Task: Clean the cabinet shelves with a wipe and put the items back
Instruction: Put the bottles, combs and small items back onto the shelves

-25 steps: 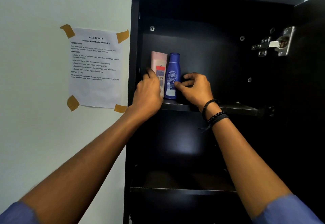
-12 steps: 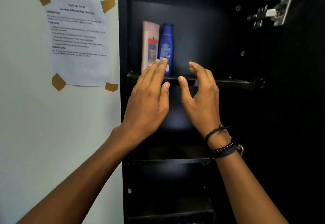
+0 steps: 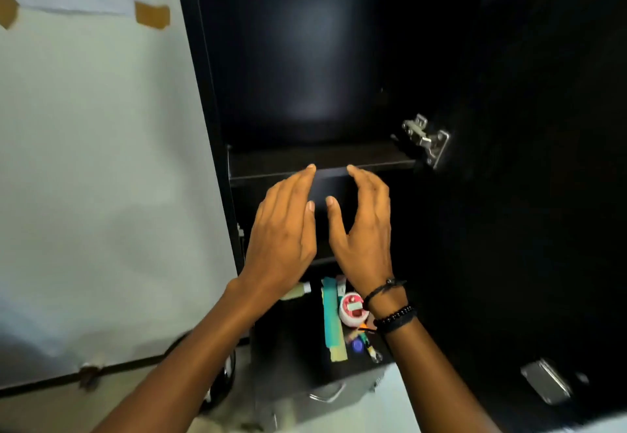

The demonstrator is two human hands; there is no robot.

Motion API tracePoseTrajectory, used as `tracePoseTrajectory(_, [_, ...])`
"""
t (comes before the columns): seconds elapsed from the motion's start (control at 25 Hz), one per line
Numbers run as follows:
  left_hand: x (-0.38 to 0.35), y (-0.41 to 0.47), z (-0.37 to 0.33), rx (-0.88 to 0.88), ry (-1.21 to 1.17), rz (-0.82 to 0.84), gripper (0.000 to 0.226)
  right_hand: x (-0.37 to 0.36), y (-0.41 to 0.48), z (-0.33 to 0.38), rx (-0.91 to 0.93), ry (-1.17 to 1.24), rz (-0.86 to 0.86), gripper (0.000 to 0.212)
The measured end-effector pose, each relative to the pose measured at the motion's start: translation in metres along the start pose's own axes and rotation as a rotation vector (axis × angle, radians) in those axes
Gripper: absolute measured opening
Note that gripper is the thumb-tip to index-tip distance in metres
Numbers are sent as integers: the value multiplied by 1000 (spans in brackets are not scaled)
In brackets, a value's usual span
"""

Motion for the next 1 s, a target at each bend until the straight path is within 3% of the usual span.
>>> tracePoseTrajectory(0.44, [-117, -176, 53, 512, -63, 709, 51, -35, -180, -142, -706, -133, 462, 52])
tracePoseTrajectory(0.64, [-166, -194, 67, 673, -97, 912, 50, -72, -214, -198, -823, -223, 796, 50])
tracePoseTrajectory(0.8, [-198, -201, 82, 714, -161, 1009, 33, -107, -233, -239, -871, -254, 965, 46])
tracePoseTrajectory(1.0, [-222, -210, 98, 806, -120, 1046, 56, -144, -242, -267, -908, -347, 909, 56])
Point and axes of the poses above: each hand's wrist, its own y-axis towards the middle knuckle, its own x-axis out of the back of the hand, z = x × y, the point moved 1 cm from there along y, towards the middle knuckle, and after that the axes turned 3 degrees about x, right-handed, at the moved point
